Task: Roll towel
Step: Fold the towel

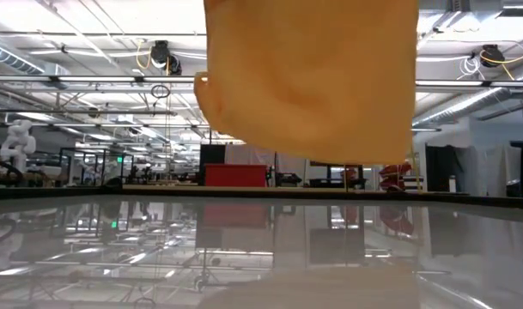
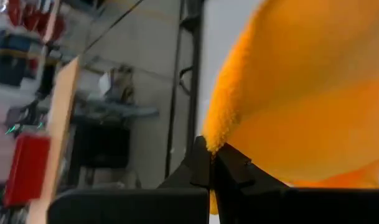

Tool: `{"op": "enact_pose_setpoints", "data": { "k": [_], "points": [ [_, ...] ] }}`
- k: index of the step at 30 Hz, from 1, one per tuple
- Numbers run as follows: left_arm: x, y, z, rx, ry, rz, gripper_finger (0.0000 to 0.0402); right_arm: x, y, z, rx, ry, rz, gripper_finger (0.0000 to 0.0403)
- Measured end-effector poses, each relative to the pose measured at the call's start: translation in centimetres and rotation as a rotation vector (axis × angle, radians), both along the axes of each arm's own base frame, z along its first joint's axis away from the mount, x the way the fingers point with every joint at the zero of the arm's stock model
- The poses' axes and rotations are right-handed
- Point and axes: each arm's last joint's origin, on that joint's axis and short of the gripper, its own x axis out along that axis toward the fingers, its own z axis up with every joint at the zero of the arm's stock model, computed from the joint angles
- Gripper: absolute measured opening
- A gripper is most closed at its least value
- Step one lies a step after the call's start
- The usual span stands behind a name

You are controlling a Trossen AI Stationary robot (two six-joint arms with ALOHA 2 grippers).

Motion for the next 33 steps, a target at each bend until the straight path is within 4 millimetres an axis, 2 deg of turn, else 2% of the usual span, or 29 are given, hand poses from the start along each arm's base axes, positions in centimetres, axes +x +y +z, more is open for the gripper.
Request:
{"op": "enact_pose_setpoints", "data": {
  "k": [4, 5, 7, 9, 10, 14, 16, 19, 21, 24, 26, 27, 29, 30, 33],
  "points": [
    [0.3, 1.1, -0.7, -0.243, 0.082, -0.104, 0.0002, -0.3, -0.6, 1.0, 0.090, 0.011, 0.068, 0.0000],
    [0.4, 1.3, -0.8, -0.248, 0.074, -0.079, 0.0002, -0.3, -0.7, 1.2, 0.116, 0.017, 0.093, 0.0000],
    [0.2, 1.9, -0.7, -0.148, 0.035, 0.049, 0.0002, -0.3, -0.7, 1.2, 0.140, 0.026, 0.112, 0.0000],
    [-0.1, 2.3, -0.6, -0.088, 0.038, 0.098, 0.0002, -0.4, -0.6, 1.0, 0.165, 0.042, 0.122, 0.0000],
    [-0.1, 2.2, -0.6, -0.120, 0.053, 0.070, 0.0002, -0.4, -0.6, 1.0, 0.191, 0.058, 0.149, 0.0000],
    [0.1, 0.7, -1.2, -0.436, 0.147, -0.178, 0.0002, 0.1, 0.3, 0.5, 0.268, 0.139, 0.286, 0.0000],
    [0.2, 0.4, -1.1, -0.397, 0.123, -0.164, 0.0002, 0.2, 0.6, 0.4, 0.259, 0.157, 0.305, 0.0000],
    [-0.1, 0.8, -0.8, -0.188, 0.061, 0.000, 0.0002, 0.1, 0.2, 0.2, 0.200, 0.156, 0.237, 0.0000],
    [0.1, 1.0, -0.7, -0.191, 0.041, 0.008, 0.0002, 0.0, -0.2, 0.1, 0.160, 0.145, 0.157, 0.0000],
    [0.1, 0.1, -0.9, -0.475, 0.117, -0.198, 0.0002, -0.2, -0.5, 0.2, 0.183, 0.137, 0.144, 0.0000],
    [0.2, -0.8, -1.0, -0.639, 0.161, -0.351, 0.0002, -0.2, 0.0, 0.3, 0.258, 0.166, 0.254, 0.0000],
    [0.3, -1.2, -1.0, -0.667, 0.168, -0.396, 0.0002, 0.0, 0.3, 0.4, 0.290, 0.177, 0.321, 0.0000],
    [0.3, -1.6, -1.1, -0.615, 0.169, -0.410, 0.0002, 0.3, 0.9, 0.5, 0.302, 0.184, 0.402, 0.0000],
    [0.4, -1.5, -1.0, -0.525, 0.145, -0.359, 0.0002, 0.3, 0.9, 0.4, 0.286, 0.182, 0.400, 0.0000],
    [0.5, -0.2, -0.6, -0.170, 0.026, -0.072, 0.0002, 0.0, 0.1, 0.2, 0.178, 0.177, 0.257, 0.0000]
  ]
}}
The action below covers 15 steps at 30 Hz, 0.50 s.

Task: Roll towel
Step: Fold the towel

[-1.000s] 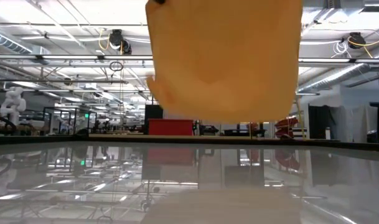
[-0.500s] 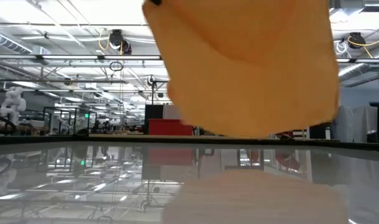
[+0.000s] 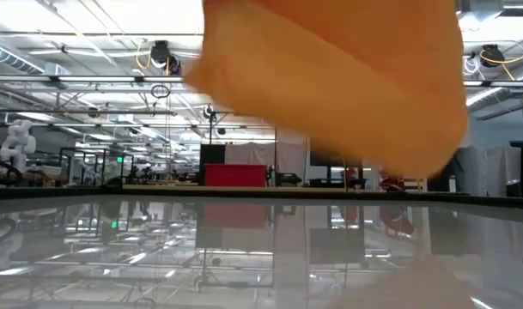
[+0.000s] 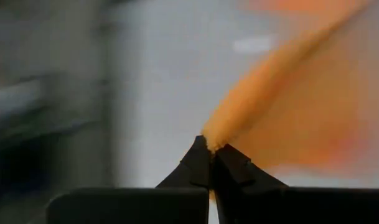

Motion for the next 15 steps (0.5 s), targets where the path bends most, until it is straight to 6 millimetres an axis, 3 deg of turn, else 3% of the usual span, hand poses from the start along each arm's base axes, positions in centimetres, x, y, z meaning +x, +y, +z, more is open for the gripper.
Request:
{"op": "enact_pose_setpoints", "data": {
  "k": [3, 5, 10, 15],
  "points": [
    [-0.1, 1.1, 0.4, 0.180, -0.061, 0.165, 0.0002, -0.7, -1.5, -0.2, -0.112, -0.033, -0.227, 0.0000],
    [0.0, 1.2, 0.2, 0.079, -0.036, 0.111, 0.0002, -1.3, -2.1, -0.1, -0.093, -0.040, -0.268, 0.0000],
    [0.1, -0.2, -0.5, -0.413, 0.091, -0.205, 0.0002, -1.2, -1.4, 0.3, 0.090, 0.004, -0.063, 0.0000],
    [0.1, -2.0, -0.2, -0.444, 0.089, -0.370, 0.0002, -0.3, 0.3, 0.4, 0.124, 0.023, 0.172, 0.0000]
  ]
}}
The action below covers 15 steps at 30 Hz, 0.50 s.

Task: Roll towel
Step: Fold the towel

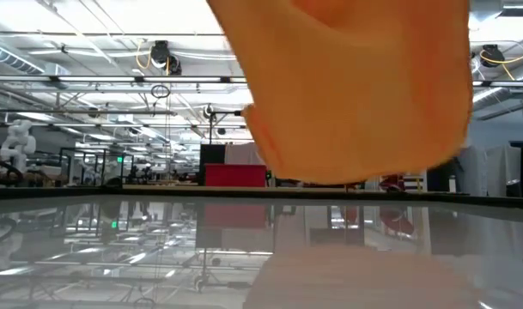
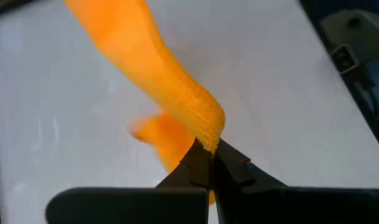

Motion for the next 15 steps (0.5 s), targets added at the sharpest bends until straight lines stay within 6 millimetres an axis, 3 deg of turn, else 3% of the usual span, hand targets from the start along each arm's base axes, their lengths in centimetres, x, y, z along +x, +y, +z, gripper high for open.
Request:
{"op": "enact_pose_setpoints", "data": {
  "k": [7, 15],
  "points": [
    [0.1, 1.3, 0.3, 0.184, -0.059, 0.157, 0.0002, -0.2, -1.2, -0.4, -0.181, -0.010, -0.171, 0.0000],
    [0.9, 6.7, 0.6, 0.396, -0.098, 0.418, 0.0002, -1.0, -4.2, -0.8, -0.395, 0.018, -0.473, 0.0000]
  ]
}}
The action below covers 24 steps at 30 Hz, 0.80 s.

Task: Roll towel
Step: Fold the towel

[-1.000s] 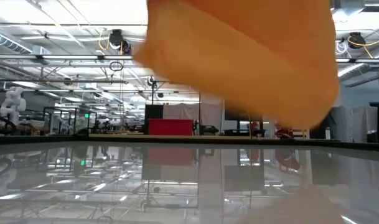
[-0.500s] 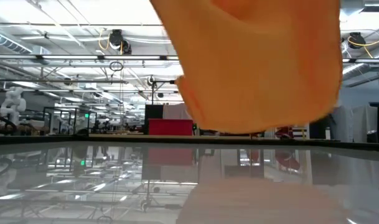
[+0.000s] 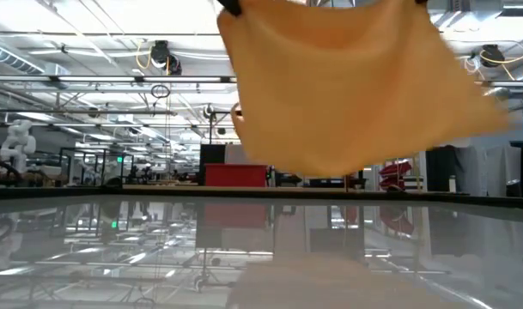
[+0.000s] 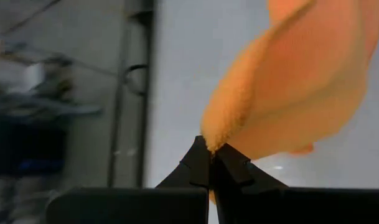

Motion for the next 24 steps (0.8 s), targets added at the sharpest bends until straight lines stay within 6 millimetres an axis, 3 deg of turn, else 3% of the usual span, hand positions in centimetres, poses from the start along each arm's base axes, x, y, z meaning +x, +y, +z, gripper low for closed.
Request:
{"op": "enact_pose_setpoints", "data": {
  "k": [4, 7, 9, 14, 20, 24],
  "points": [
    [0.2, 1.5, 0.2, 0.027, -0.019, 0.035, 0.0002, 0.2, 0.1, 0.0, 0.038, 0.019, 0.042, 0.0000],
    [0.0, 0.8, -0.3, -0.089, 0.042, -0.071, 0.0003, 0.8, 1.0, -0.4, 0.175, 0.070, 0.167, 0.0000],
    [0.1, 0.2, -1.8, -0.181, 0.131, -0.145, 0.0010, 1.4, 1.8, -1.3, 0.303, 0.108, 0.249, 0.0000],
    [0.2, -1.3, -7.2, -0.215, 0.359, -0.183, 0.0068, 3.8, 5.0, -6.7, 0.599, 0.203, 0.445, 0.0019],
    [0.6, -4.0, -13.6, -0.362, 0.420, -0.286, 0.0156, 5.1, 8.0, -14.8, 0.777, 0.331, 0.481, 0.0094],
    [0.5, -6.1, -15.9, -0.482, 0.435, -0.354, 0.0181, 5.0, 9.1, -17.1, 0.802, 0.375, 0.447, 0.0139]
  ]
}}
